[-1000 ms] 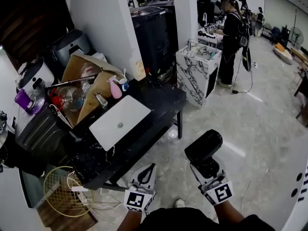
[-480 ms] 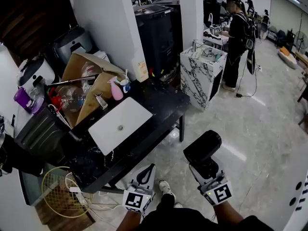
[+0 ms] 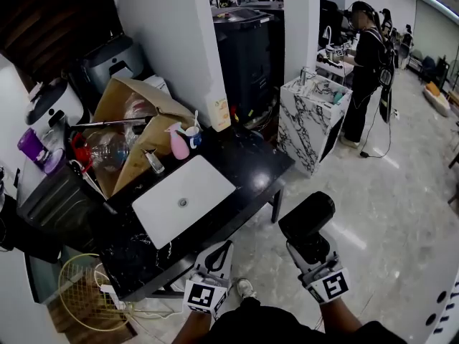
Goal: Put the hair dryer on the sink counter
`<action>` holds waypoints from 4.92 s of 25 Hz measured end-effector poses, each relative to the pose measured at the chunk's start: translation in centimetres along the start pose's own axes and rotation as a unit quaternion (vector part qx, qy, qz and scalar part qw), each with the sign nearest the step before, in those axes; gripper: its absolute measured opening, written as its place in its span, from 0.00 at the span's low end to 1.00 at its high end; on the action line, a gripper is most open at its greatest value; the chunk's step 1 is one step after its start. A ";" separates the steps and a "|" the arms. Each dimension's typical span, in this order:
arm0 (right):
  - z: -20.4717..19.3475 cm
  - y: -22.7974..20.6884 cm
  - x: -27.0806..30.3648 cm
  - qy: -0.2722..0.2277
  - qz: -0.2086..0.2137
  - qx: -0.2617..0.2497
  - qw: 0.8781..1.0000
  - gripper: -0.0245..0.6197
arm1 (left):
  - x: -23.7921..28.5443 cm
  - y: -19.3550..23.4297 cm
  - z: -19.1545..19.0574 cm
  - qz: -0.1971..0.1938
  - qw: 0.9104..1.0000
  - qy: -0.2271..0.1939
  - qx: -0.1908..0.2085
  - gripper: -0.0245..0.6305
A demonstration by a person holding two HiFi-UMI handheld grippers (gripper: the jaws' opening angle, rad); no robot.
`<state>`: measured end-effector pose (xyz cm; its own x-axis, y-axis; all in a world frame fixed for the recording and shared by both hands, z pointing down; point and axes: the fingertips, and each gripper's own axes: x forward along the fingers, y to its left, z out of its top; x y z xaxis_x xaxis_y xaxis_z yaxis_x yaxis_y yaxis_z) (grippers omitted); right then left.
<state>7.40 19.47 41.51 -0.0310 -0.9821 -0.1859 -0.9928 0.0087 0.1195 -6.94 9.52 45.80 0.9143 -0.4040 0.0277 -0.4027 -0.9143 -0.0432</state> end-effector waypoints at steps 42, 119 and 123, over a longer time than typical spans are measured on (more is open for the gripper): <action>-9.1 -7.7 29.4 0.084 0.147 0.040 0.985 0.43 | 13.0 21.4 -1.2 0.155 0.988 0.015 -0.011 0.03; -36.0 -6.8 44.4 0.464 0.250 -0.019 0.850 0.44 | 14.3 30.8 -6.5 0.346 0.931 0.057 -0.104 0.03; -36.1 -6.7 44.5 0.466 0.252 -0.019 0.848 0.45 | 14.4 30.6 -6.7 0.345 0.931 0.057 -0.107 0.03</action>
<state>16.83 -31.12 67.63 -0.3275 -0.5782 0.7473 -0.8760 0.4822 -0.0108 -6.41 -24.48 51.52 0.4284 -0.8868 0.1734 -0.9032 -0.4150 0.1095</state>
